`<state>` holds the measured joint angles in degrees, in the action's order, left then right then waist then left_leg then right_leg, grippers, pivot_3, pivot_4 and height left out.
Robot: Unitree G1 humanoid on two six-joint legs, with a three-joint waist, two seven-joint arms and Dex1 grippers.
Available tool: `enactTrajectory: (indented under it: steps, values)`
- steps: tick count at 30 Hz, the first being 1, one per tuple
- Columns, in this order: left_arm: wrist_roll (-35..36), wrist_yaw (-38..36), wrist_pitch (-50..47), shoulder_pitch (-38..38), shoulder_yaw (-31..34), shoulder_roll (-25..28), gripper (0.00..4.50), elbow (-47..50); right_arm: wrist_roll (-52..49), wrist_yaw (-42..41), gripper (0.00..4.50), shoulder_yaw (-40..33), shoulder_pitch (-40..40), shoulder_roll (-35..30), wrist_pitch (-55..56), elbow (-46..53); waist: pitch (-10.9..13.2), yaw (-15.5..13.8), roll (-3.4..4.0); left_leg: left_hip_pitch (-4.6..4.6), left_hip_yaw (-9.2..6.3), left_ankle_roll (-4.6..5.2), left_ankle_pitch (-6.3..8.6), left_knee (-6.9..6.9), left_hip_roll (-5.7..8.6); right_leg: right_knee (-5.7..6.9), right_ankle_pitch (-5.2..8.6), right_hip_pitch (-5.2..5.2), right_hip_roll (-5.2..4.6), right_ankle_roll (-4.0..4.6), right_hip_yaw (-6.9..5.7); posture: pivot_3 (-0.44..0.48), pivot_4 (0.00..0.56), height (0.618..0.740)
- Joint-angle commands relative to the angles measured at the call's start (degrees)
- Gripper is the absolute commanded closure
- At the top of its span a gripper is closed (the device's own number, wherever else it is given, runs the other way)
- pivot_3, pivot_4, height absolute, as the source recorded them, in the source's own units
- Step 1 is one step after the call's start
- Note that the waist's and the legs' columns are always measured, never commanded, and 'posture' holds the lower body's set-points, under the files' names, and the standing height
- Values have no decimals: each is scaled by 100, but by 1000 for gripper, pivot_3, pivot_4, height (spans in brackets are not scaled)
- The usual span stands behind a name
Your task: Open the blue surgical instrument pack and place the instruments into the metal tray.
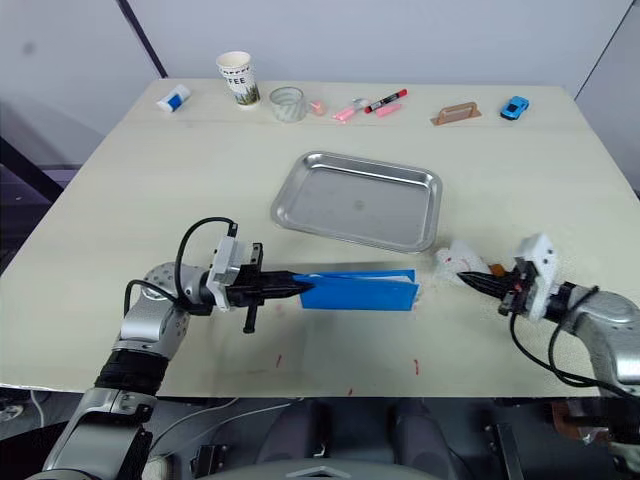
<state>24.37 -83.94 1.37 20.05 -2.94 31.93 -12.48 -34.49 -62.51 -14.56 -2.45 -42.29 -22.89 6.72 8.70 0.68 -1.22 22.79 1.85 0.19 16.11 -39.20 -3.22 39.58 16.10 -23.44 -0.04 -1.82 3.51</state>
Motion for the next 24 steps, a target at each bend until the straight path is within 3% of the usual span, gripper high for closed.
enactTrajectory:
  steps: [1, 6, 12, 24]
  values:
    - [-108, -48, 60, 59, -63, 100, 4500, 122, -580, -51, 4464, -446, 164, -155, -400, 549, 0, 10, 0, -1, 0, 0, 0, 0, 0, 1, 0, 0, 1, 0, 2, 0, 150, 725]
    - [-273, -104, 239, 142, -182, 86, 4500, -25, -1479, -92, 4464, -842, 98, -147, -866, 859, 0, -1, 1, -1, 1, 0, 0, 0, 1, 2, 0, 0, 1, 0, 2, 0, 150, 725]
    - [-315, -108, 292, 215, -266, 22, 4500, -86, -1947, 523, 4464, -663, -557, 85, -1260, 1145, 0, -3, 1, 0, -1, 0, 0, -1, 2, 2, 0, 0, 0, -1, 0, 0, 150, 725]
    - [-329, -111, 301, 457, -376, -184, 4500, -227, -1121, 965, 4464, 1059, -2024, 798, -1137, 1303, 0, 0, 1, 6, -7, 0, 0, -2, 3, 1, 0, -1, -1, 0, -7, 0, 150, 725]
